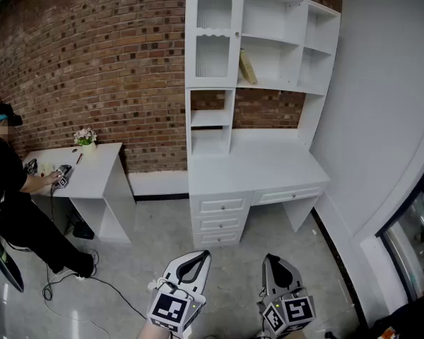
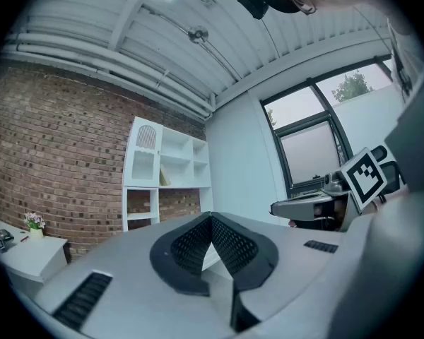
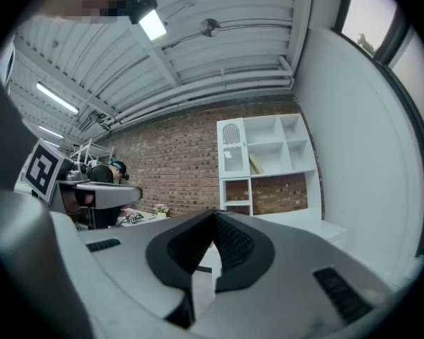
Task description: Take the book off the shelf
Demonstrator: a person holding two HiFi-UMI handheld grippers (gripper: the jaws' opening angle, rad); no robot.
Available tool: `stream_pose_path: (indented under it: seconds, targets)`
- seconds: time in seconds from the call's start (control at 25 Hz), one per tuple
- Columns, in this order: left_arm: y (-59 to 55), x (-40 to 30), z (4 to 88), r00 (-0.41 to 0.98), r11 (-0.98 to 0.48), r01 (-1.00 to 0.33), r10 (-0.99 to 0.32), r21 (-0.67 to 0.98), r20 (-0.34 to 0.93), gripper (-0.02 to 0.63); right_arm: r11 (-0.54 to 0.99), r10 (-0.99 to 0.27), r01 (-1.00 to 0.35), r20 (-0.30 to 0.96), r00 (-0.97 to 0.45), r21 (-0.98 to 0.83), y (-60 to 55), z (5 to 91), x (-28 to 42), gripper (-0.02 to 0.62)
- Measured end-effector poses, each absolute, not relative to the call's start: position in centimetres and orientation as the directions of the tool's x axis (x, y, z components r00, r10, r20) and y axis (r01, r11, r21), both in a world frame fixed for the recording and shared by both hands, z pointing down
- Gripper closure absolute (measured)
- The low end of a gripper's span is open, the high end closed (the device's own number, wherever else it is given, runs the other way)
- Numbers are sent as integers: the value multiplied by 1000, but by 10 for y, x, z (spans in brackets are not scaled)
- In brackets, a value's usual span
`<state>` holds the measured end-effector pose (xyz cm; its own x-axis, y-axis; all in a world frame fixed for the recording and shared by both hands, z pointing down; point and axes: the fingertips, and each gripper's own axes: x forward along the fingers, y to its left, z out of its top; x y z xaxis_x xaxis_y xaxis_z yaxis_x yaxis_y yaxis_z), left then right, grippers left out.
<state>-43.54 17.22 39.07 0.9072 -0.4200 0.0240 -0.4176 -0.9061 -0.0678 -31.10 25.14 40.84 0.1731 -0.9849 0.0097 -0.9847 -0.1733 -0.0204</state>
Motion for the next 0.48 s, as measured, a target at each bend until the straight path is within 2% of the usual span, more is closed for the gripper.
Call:
stream_pose_path:
  seconds: [0.16, 0.48]
  targets:
    - [168, -434, 392, 918, -914, -397, -396, -84, -28, 593, -172, -985, -985, 9, 171, -15, 247, 408, -315, 597]
    - [159, -437, 402, 915, -914, -403, -403, -57, -8, 593, -159, -987, -987, 30, 158, -17, 236, 415, -318, 595]
